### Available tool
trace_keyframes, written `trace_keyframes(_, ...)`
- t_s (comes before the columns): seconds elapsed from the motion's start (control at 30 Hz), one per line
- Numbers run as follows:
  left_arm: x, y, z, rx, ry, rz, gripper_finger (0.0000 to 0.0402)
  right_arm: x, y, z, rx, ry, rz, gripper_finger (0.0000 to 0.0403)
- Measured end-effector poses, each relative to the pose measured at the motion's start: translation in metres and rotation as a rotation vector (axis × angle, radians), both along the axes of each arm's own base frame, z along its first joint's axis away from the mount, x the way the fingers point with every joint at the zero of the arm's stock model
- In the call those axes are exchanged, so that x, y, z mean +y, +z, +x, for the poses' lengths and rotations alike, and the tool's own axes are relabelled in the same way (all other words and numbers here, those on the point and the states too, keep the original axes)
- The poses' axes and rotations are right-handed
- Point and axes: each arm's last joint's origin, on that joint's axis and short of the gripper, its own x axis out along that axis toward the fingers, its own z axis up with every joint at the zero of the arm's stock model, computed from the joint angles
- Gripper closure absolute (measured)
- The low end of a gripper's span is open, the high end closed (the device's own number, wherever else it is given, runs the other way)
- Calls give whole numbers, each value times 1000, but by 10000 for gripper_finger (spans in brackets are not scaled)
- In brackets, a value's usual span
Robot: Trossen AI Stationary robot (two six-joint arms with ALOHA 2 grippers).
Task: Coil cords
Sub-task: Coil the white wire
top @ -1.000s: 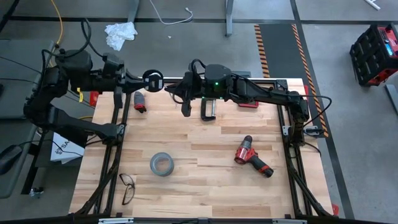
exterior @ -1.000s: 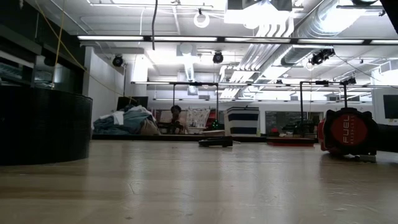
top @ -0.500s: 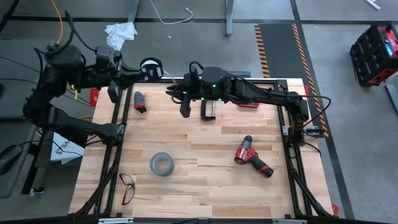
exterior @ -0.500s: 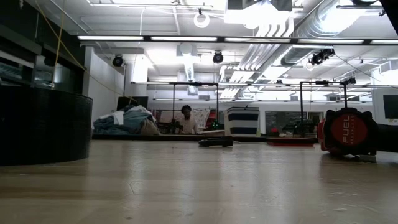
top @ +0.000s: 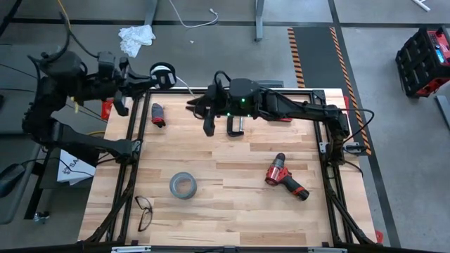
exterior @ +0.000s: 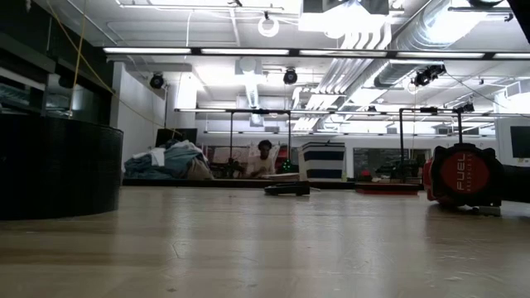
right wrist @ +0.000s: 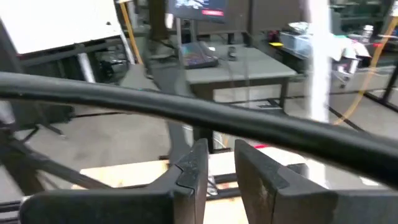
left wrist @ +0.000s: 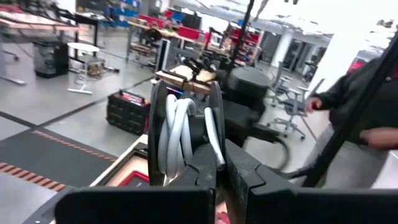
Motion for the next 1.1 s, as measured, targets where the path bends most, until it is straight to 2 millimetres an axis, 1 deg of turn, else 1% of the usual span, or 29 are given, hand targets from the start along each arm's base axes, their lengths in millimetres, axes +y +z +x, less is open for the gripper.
trace_keyframes(0.1, 0, 0, -7, -2, 27, 2, 401, 11, 2, 0, -14, 30, -1, 322)
trace_keyframes(0.2, -1, 1, -11, -11, 35, 3, 401, 21, 2, 1, -23, 48, -2, 302)
trace_keyframes(0.3, -1, 1, -12, -16, 36, -5, 401, 26, 3, 1, -19, 5, -46, 276)
trace_keyframes(0.4, -1, 1, -12, -13, 34, -7, 401, 26, 2, 0, -7, -79, -105, 252)
trace_keyframes(0.5, -2, 0, -12, -7, 16, -24, 401, 21, 3, -1, -1, -161, -135, 238)
trace_keyframes(0.63, -2, -2, -12, 8, 16, -27, 401, 14, 3, -1, 6, -229, -148, 235)
trace_keyframes(0.83, -2, -2, -11, 10, 15, -28, 401, 2, 1, -2, 19, -254, -106, 235)
trace_keyframes(0.97, -2, -1, -11, 3, 14, -27, 401, -5, -2, -2, 34, -224, -61, 235)
trace_keyframes(1.1, -2, -1, -11, 3, 14, -26, 401, -12, -3, -3, 44, -239, -57, 235)
